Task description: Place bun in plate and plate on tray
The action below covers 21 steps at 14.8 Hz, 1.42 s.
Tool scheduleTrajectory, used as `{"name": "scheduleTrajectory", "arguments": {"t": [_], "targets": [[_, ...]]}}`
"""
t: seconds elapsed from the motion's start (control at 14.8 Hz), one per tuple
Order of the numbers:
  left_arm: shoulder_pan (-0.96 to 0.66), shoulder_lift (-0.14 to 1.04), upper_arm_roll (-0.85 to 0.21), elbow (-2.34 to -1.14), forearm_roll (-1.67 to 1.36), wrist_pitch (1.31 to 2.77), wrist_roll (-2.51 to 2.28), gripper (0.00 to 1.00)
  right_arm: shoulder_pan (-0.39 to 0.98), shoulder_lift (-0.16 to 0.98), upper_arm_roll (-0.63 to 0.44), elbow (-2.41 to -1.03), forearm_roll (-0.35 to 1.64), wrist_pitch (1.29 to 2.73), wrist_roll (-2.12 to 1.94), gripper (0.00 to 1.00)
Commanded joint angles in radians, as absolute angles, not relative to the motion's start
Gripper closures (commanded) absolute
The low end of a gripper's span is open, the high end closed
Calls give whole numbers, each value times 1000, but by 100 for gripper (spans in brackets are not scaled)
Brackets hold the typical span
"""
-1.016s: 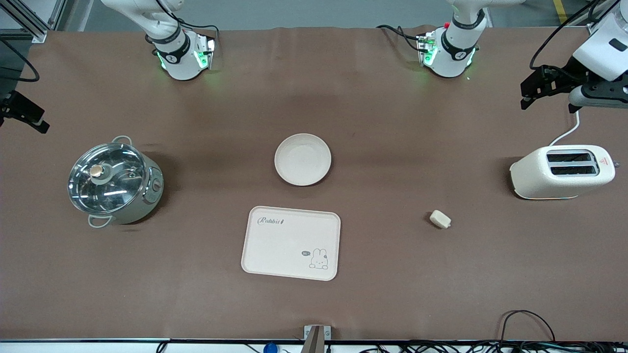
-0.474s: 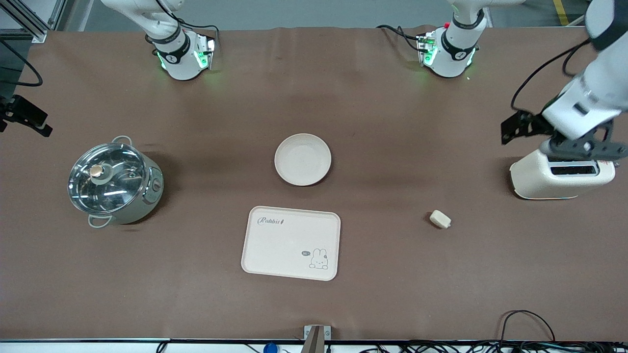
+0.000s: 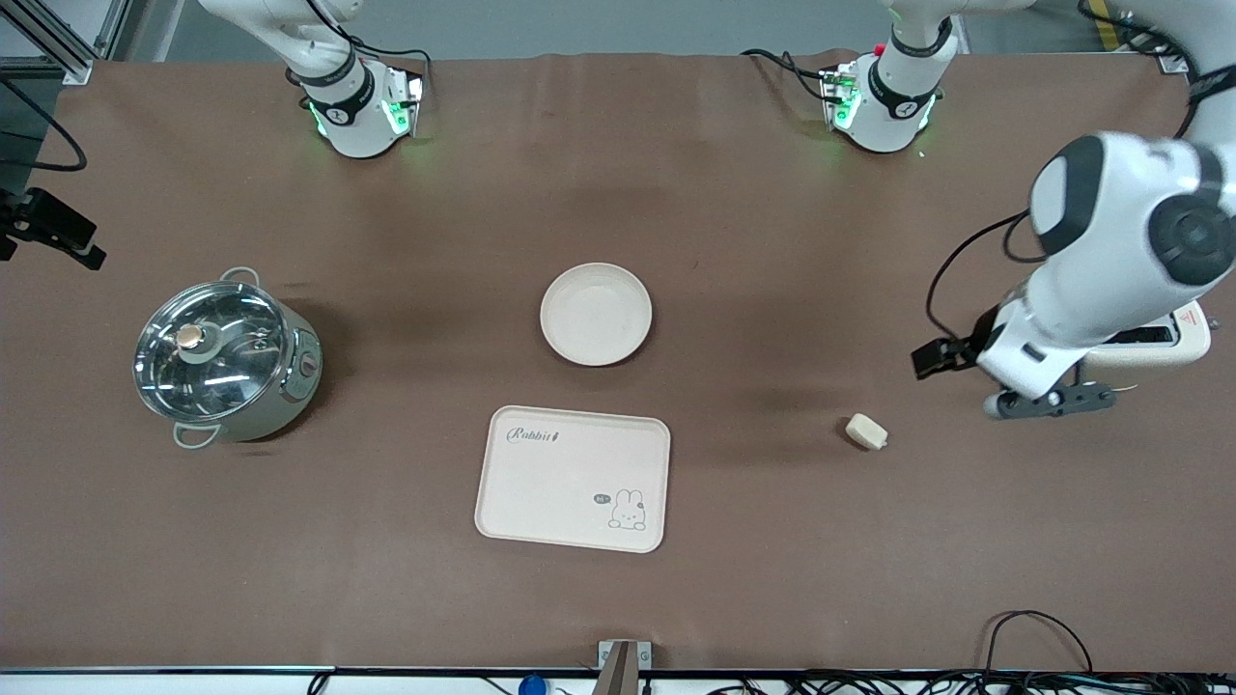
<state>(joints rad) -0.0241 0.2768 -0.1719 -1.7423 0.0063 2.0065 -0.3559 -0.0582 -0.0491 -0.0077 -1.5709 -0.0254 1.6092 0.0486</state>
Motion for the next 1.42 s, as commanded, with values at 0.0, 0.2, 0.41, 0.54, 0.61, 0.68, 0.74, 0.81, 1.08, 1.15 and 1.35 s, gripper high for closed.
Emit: {"name": "scheduleTrajectory", "arguments": {"t": [0.0,0.2,0.41,0.54,0.61,0.68,0.74,0.81,1.08,1.15,1.35], "targets": [[-44,385,-179,-1746,-8,2118,-521,0,-51,-60,-5,-1585,-20,1600,51,0],[-44,494,-181,-1747,-8,2267,-636,0,-41,-37,-5,-1585,44,1617,52,0],[-41,564,-179,-1747,-6,2338,-725,0,-40,-28,-5,-1586,51,1631,54,0],[-34,594,-178,-1750,-5,2364,-759,0,-35,-22,-5,-1588,57,1635,57,0],[-31,604,-176,-1749,-2,2367,-778,0,-34,-14,-5,-1594,61,1637,61,0],[-29,618,-176,-1746,3,2368,-788,2,-37,-9,-5,-1600,78,1643,63,0],[-31,623,-173,-1744,3,2370,-790,5,-38,-3,-6,-1612,99,1652,67,0],[-31,624,-169,-1746,6,2372,-793,7,-34,1,-6,-1637,112,1669,107,0],[-29,650,-166,-1746,6,2370,-799,12,58,15,-5,-1776,127,1810,251,0],[-31,653,-166,-1744,6,2370,-801,15,84,31,-5,-1804,129,1854,274,0],[-31,676,-166,-1738,8,2372,-801,29,133,84,-5,-1920,271,1995,275,0]]}}
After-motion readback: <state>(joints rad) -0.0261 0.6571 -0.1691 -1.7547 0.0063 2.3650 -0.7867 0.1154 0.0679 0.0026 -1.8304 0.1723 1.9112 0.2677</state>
